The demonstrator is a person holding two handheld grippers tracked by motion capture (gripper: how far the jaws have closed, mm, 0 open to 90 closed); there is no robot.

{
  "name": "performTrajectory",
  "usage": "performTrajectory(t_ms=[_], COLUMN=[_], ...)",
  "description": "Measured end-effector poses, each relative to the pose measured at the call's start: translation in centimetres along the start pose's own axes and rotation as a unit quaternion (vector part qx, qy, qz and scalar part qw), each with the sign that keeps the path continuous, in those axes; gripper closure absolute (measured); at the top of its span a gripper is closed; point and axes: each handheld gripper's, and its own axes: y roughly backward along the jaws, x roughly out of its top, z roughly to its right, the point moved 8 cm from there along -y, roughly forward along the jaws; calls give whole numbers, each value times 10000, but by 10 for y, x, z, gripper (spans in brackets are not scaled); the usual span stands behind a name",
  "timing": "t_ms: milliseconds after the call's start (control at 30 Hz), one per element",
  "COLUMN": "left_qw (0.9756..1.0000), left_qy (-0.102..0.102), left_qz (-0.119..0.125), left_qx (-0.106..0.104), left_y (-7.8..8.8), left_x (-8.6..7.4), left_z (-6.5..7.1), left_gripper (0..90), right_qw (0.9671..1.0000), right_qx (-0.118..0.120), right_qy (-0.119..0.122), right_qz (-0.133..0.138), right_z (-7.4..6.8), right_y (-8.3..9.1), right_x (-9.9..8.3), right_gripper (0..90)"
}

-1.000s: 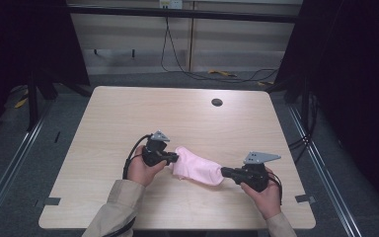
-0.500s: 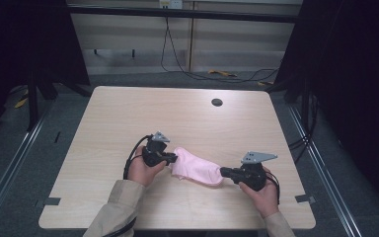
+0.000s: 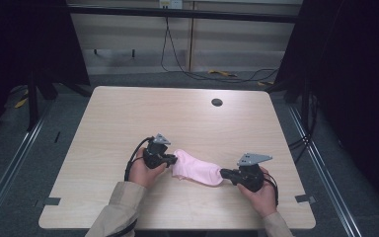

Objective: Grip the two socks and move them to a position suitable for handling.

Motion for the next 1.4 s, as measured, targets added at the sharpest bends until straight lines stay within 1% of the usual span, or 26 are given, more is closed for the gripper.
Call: performTrajectory(t_ms=[100, 133, 167, 233, 267, 300, 333, 400, 567, 667, 733, 800, 833, 933, 1000, 1033, 1067, 1133, 1200, 1233, 1300, 1333, 1400], left_qw=[10000, 10000, 10000, 10000, 10000, 10000, 9999, 9999, 9997, 9996, 9996, 9995, 9994, 9994, 9995, 9995, 9996, 9995, 9996, 9996, 9996, 9996, 9996], left_qy=[11, -11, -24, -23, -19, -19, -65, -63, -90, -90, -107, -85, -143, -210, -248, -211, -219, -223, -164, -139, -96, -62, -60], left_qz=[14, -9, -3, 20, 32, 42, -6, 50, 144, 174, 196, 262, 251, 253, 178, 218, 177, 192, 194, 209, 213, 218, 197], left_qx=[28, -2, 28, 61, 76, 77, 112, 105, 152, 182, 191, 172, 174, 98, 98, 90, 94, 106, 131, 158, 183, 174, 179], left_y=[-1, -1, -2, -2, -2, -2, -1, 0, 5, 7, 9, 12, 12, 11, 9, 8, 8, 8, 10, 11, 11, 11, 9], left_x=[-1, -1, -2, -2, -2, -2, -3, -2, -1, 0, 0, 2, 2, 3, 1, 1, -1, -2, -3, -3, -5, -5, -7], left_z=[0, 0, 0, 0, 1, 1, 0, 1, 0, 0, 0, 4, 5, 11, 13, 13, 13, 11, 9, 7, 4, 4, 3], left_gripper=[814, 813, 811, 803, 800, 791, 783, 772, 734, 721, 714, 709, 700, 696, 695, 692, 692, 692, 692, 692, 692, 692, 692], right_qw=[10000, 9999, 9999, 9997, 9996, 9992, 9992, 9991, 9987, 9989, 9989, 9990, 9991, 9990, 9986, 9982, 9983, 9983, 9978, 9976, 9974, 9976, 9980], right_qx=[-57, -83, -80, -146, -197, -323, -342, -391, -381, -312, -307, -292, -287, -316, -421, -486, -509, -546, -651, -672, -700, -686, -629], right_qy=[37, 68, 70, 131, 161, 183, 197, 170, 213, 272, 325, 346, 307, 298, 271, 284, 243, 189, 83, 52, 82, 66, 77], right_qz=[-73, -98, -114, -137, -134, -112, -100, -16, 248, 216, 112, 33, 4, -72, -161, -205, -165, -25, 112, 131, 118, 112, 40], right_z=[1, 1, 1, 2, 2, 3, 4, 4, -1, -6, -9, -9, -9, -6, -3, -1, 0, 2, 5, 6, 7, 7, 6], right_y=[-1, -2, -3, -4, -4, -3, -2, 1, 8, 3, -3, -9, -12, -14, -15, -15, -14, -9, 0, 2, 5, 5, 1], right_x=[-2, -3, -4, -4, -4, -3, -3, 0, 11, 13, 11, 8, 7, 3, -1, -3, -3, 1, 6, 6, 6, 5, 2], right_gripper=[855, 854, 852, 824, 799, 781, 781, 793, 838, 846, 846, 845, 845, 843, 833, 818, 814, 805, 784, 779, 774, 774, 774])
